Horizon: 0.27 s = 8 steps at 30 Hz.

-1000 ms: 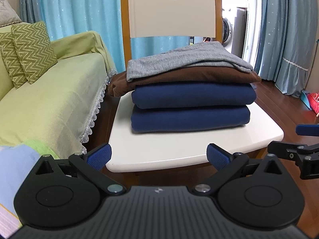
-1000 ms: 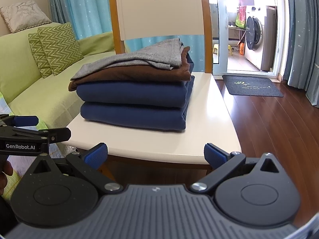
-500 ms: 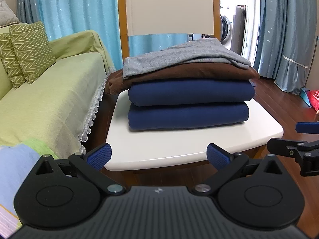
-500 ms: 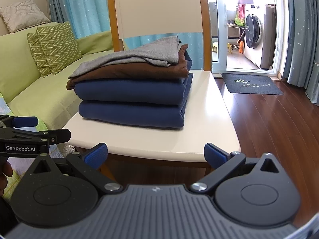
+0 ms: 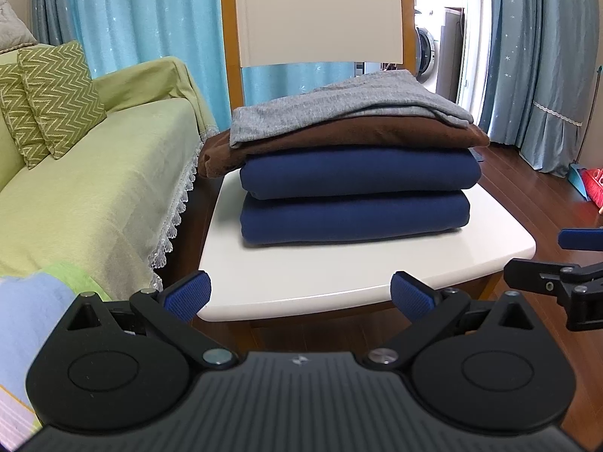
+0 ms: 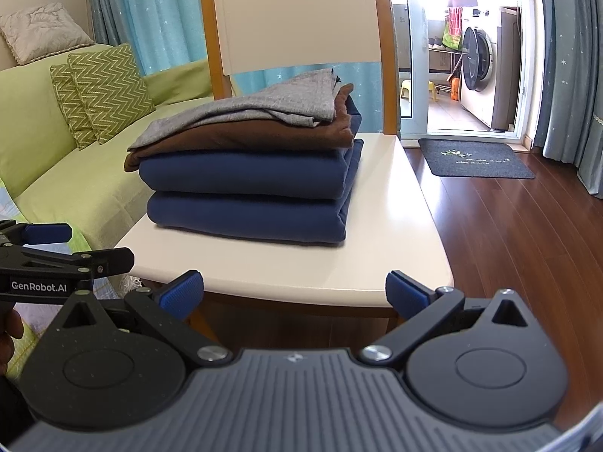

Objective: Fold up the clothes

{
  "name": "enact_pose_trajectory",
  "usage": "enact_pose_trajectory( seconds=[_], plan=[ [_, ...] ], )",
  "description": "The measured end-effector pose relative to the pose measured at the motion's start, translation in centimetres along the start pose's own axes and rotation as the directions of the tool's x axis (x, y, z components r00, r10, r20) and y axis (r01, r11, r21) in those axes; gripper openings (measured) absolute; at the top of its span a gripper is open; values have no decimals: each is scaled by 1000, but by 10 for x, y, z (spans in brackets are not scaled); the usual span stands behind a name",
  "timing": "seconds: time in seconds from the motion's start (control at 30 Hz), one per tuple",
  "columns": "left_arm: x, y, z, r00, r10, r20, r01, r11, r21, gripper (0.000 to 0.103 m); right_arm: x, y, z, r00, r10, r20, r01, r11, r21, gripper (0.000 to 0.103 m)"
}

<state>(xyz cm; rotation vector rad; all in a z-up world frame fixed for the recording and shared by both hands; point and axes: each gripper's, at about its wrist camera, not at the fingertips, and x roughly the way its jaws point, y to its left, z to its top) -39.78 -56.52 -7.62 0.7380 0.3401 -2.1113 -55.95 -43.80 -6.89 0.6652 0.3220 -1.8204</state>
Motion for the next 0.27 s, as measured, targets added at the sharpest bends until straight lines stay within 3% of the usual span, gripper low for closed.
enact_pose_trajectory(
  seconds=[0.27],
  plan=[
    [-3, 2, 0, 999, 17, 27, -17, 1000, -9, 102, 0, -1, 0, 1000, 0, -1, 0, 1000, 3, 102]
  ],
)
